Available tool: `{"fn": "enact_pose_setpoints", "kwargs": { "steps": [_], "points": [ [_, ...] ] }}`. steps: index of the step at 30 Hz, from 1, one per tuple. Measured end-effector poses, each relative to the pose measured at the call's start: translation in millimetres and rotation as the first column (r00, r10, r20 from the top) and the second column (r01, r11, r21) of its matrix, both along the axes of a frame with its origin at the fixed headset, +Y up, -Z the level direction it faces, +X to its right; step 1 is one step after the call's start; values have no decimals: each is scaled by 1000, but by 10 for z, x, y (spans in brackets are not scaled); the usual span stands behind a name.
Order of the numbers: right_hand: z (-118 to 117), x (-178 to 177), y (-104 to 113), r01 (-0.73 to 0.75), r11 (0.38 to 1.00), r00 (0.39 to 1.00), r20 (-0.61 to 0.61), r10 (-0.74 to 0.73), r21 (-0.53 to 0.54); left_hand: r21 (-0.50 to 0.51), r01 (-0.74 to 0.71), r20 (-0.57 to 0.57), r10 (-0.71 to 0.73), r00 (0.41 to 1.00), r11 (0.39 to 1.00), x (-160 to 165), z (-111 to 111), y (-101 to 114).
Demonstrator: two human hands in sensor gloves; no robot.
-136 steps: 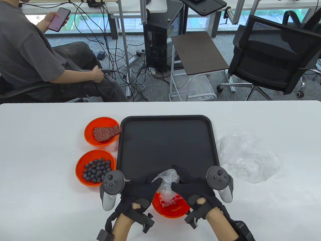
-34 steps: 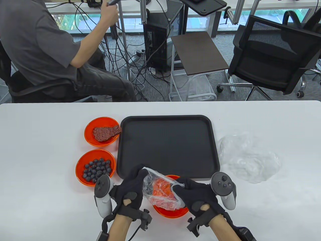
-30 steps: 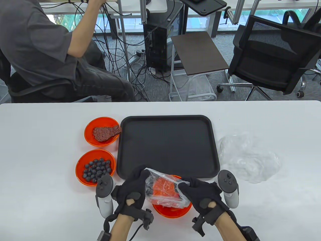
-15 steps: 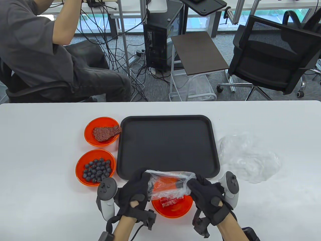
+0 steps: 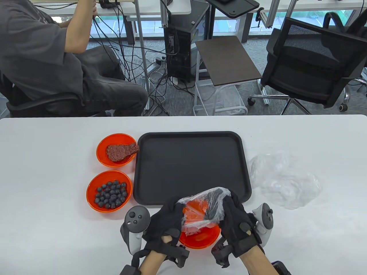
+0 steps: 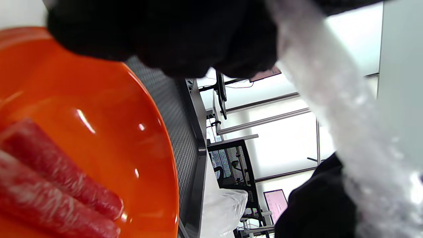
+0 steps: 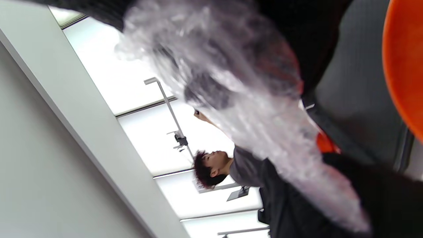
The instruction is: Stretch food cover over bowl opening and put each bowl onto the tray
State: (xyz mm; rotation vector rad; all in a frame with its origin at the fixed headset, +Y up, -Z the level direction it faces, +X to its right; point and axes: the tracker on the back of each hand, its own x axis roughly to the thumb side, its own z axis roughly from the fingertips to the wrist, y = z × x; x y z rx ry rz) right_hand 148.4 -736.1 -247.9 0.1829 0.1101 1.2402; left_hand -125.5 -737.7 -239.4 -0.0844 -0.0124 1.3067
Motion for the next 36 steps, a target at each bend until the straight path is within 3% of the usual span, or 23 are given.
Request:
{"fn": "enact_pose_setpoints", "kwargs": {
  "steps": [5,9,16,18,22,25,30,36],
  "points": [
    [25,-2,-36,-21,999,998,61,24,-43,-3,-26,-6,26,1000,1000,-4,14,-9],
    [4,-142,-92,182,981,971,-143,-189,-64,-13,-4,11,4,1000,1000,48,20,-17],
    [18,-229,-13,123,992,961,-250,-120,-2,-29,2,16,-1,1000,1000,76,26,-27],
    [5,-204,10,56,998,974,-220,-53,9,-37,-18,6,19,1000,999,50,22,-34],
    [3,-89,56,-250,968,967,-47,249,-7,-33,-27,-7,27,1000,999,11,20,-32],
    [7,-38,-4,-173,983,985,-21,172,-57,-32,-42,-23,42,999,999,-28,17,-34],
    [-14,86,-37,-194,977,978,61,200,-90,-32,-67,-42,66,997,997,-89,7,-43],
    [23,125,38,-368,928,914,162,371,-50,23,-103,-60,105,993,994,-102,27,-2]
  ]
}}
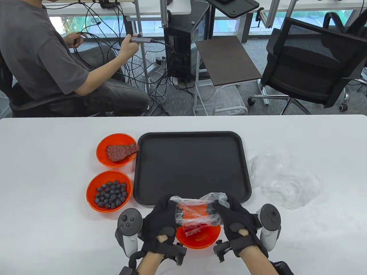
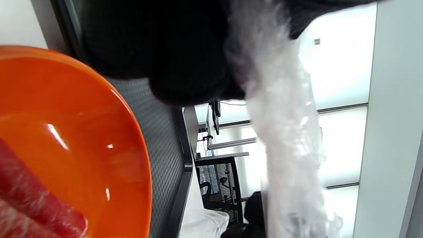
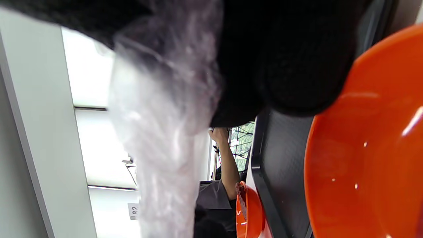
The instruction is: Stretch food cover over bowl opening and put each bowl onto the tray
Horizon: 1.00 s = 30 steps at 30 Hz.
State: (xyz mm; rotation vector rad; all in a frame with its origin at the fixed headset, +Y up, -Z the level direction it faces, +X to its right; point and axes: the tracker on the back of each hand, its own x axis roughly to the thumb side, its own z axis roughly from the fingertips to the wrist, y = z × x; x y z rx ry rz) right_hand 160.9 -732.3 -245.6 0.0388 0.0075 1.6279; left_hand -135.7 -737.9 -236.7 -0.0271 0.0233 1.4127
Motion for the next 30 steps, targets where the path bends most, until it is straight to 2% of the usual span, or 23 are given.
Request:
{"fn": "enact_pose_setpoints", "kwargs": {
  "steps": [2,6,9,11,14,16,19,23,30],
  "points": [
    [13,-6,42,-68,996,998,12,67,50,14,-84,4,84,996,996,-4,8,-7],
    [50,-48,99,-203,971,979,5,204,127,-69,-345,0,346,938,936,-3,9,-52],
    [50,-43,88,-198,972,980,4,199,124,-107,-384,6,387,922,917,-16,1,-70],
    [35,-11,78,-130,986,991,-7,132,108,-119,-363,14,367,930,924,-47,-13,-63],
    [3,49,46,55,996,998,-46,-53,63,-127,-291,51,299,953,948,-93,-35,-17],
    [-6,93,33,142,989,989,-39,-140,34,-105,-155,56,162,985,982,-118,-34,51],
    [-6,163,30,158,987,987,-6,-158,31,-71,11,43,-8,999,997,-117,-16,129],
    [3,269,24,187,981,978,85,-191,51,-79,108,10,-107,994,991,-122,-7,148],
    [-18,283,-1,245,970,969,44,-245,3,-123,132,29,-130,991,984,-138,-4,149]
  ]
}}
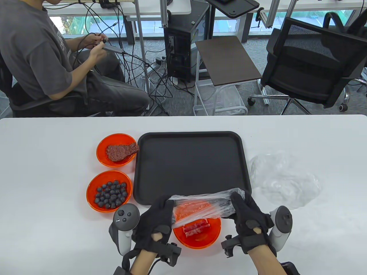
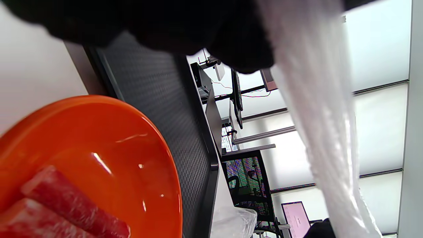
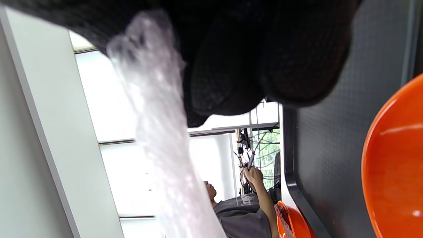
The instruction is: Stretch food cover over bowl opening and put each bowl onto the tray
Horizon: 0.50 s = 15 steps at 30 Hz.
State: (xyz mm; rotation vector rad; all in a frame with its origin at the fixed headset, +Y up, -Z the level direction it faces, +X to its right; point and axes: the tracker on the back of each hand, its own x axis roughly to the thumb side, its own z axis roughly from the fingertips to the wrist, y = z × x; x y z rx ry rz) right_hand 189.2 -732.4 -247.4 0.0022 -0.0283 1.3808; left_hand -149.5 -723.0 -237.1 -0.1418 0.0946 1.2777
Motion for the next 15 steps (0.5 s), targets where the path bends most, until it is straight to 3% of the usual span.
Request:
{"fn": "enact_pose_setpoints", "kwargs": {
  "steps": [2,6,8,12,14,15],
  "points": [
    [11,25,21,-83,997,996,18,83,1,-11,5,-6,-5,1000,1000,-27,5,7],
    [64,23,124,-362,930,931,81,356,68,-53,127,-22,-129,991,990,-49,45,-2],
    [92,23,162,-486,868,873,106,476,101,-80,179,-19,-181,983,981,-44,66,-12],
    [153,11,199,-706,683,708,155,689,187,-122,220,6,-221,975,968,-17,94,-58],
    [174,49,157,-697,693,716,136,685,185,-133,188,13,-188,982,973,-14,90,-84],
    [169,85,96,-615,769,786,66,614,175,-138,178,27,-176,984,974,-7,88,-112]
  ]
}}
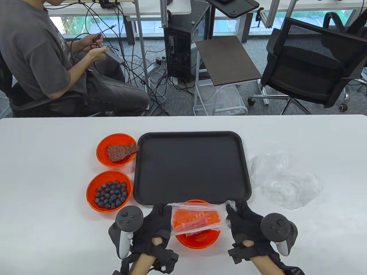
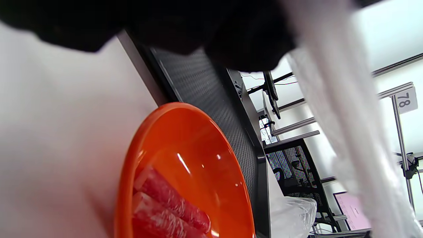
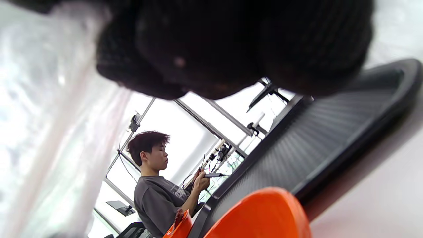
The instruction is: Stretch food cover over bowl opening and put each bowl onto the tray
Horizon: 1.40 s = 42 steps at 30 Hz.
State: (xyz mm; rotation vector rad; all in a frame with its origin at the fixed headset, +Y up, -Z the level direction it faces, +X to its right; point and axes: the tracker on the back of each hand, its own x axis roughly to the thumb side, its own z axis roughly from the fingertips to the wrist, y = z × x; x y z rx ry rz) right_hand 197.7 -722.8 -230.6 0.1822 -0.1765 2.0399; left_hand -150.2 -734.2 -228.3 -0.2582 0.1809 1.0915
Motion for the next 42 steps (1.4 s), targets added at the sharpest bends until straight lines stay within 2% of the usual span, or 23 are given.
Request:
{"fn": "enact_pose_setpoints", "kwargs": {
  "steps": [2,3,5,8,9,10,11,13,18,22,23,25,29,36,42],
  "points": [
    [-23,37,-114,271,959,959,-58,-276,-88,-19,8,25,-8,1000,1000,34,15,-48],
    [-41,25,-159,414,899,901,-78,-427,-139,-24,17,42,-16,999,1000,73,26,-66],
    [-55,-17,-196,541,820,821,-98,-563,-187,-17,49,60,-48,997,999,139,49,-70],
    [-57,-87,-230,687,696,692,-104,-715,-209,8,91,75,-92,993,996,210,80,-71],
    [-56,-124,-249,755,620,615,-98,-782,-215,9,92,81,-92,992,996,232,91,-76],
    [-57,-140,-259,778,588,583,-92,-807,-223,9,93,84,-93,992,996,243,96,-78],
    [-55,-168,-276,817,528,524,-85,-848,-233,13,97,86,-97,991,995,258,101,-84],
    [-57,-201,-302,843,477,478,-59,-876,-247,17,111,84,-112,990,994,274,104,-99],
    [-60,-183,-343,829,501,514,-16,-858,-249,6,90,72,-91,993,996,259,96,-133],
    [-44,-123,-326,740,639,657,20,-754,-211,14,86,42,-86,995,996,221,98,-126],
    [-41,-114,-316,724,659,677,27,-736,-205,12,79,39,-79,996,997,217,98,-127],
    [-18,-75,-282,639,752,767,59,-639,-164,13,82,27,-83,996,997,198,99,-126],
    [1,-57,-248,513,845,858,66,-509,-151,21,72,11,-72,997,997,181,99,-116],
    [9,-80,-210,368,916,928,11,-371,-162,54,50,-30,-49,998,997,108,104,-67],
    [-39,-225,-299,300,875,892,-214,-398,-379,83,41,-65,-36,997,996,29,95,-34]
  ]
}}
